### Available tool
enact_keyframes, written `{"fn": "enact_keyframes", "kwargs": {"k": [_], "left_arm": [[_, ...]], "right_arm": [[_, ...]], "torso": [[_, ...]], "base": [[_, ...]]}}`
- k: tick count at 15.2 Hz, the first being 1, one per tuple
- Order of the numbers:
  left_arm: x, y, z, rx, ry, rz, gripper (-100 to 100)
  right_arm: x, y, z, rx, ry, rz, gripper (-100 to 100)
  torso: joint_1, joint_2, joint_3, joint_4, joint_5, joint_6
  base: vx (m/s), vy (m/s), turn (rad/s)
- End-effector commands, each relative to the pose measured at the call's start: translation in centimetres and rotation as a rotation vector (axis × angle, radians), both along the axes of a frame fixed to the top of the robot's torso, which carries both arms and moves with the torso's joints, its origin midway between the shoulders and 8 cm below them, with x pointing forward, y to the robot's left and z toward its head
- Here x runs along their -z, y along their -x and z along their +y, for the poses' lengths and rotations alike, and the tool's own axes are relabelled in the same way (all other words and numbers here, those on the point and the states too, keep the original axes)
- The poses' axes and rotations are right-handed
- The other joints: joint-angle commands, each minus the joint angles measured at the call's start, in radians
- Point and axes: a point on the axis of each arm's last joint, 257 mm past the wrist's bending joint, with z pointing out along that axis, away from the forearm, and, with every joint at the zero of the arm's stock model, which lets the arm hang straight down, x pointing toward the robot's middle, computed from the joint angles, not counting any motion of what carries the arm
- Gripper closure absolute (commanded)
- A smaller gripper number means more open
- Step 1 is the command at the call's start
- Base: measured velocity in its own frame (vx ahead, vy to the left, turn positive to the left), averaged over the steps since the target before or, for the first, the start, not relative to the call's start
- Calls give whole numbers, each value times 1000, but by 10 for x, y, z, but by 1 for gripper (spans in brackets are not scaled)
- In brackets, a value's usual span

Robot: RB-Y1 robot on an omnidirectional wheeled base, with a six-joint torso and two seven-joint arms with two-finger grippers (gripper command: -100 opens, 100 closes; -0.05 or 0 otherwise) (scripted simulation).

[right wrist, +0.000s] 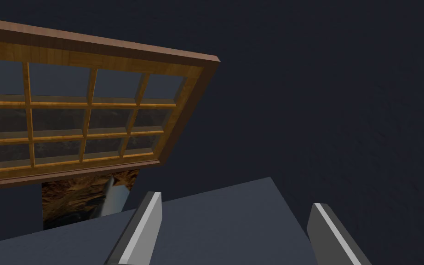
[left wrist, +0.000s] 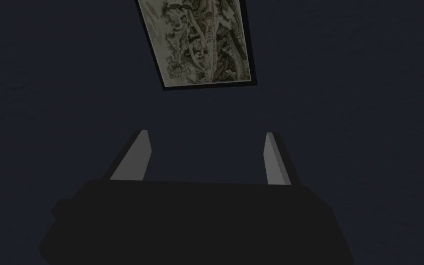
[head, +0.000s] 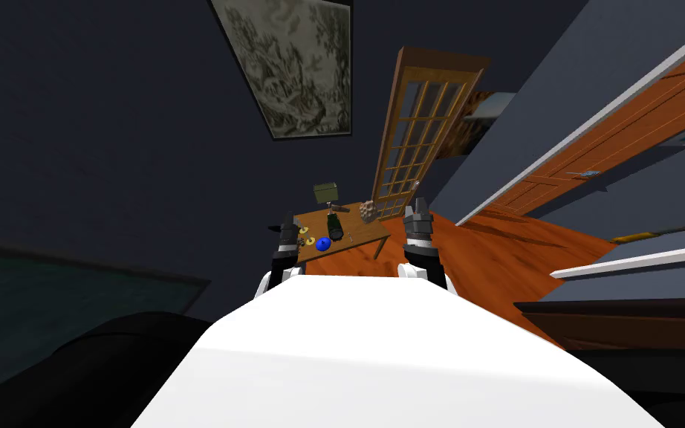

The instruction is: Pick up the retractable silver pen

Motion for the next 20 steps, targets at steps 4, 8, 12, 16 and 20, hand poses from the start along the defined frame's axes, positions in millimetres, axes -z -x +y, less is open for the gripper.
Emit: {"fn": "enact_keyframes", "kwargs": {"k": [4, 8, 12, 16, 20], "left_arm": [[29, -15, -7, 33, -9, 87, -100], [60, -27, -13, 61, -14, 177, -100], [101, -39, -20, 92, -27, 292, -100], [150, -48, -25, 121, -52, 430, -100], [186, -50, -27, 138, -77, 531, -100]], "right_arm": [[0, 0, 0, 0, 0, 0, 0], [0, 0, 0, 0, 0, 0, 0], [0, 0, 0, 0, 0, 0, 0], [0, 0, 0, 0, 0, 0, 0], [0, 0, 0, 0, 0, 0, 0]], "torso": [[-4, -2, -1, 0, -1, 0], [-6, -2, -1, 0, -1, 1], [-7, -3, -2, -1, -1, 1], [-7, -3, -2, -1, -1, 0], [-7, -3, -2, -1, -1, 1]], "base": [[24, -57, -105], [22, -69, -117], [36, -83, -140], [40, -84, -124], [48, -88, -149]]}}
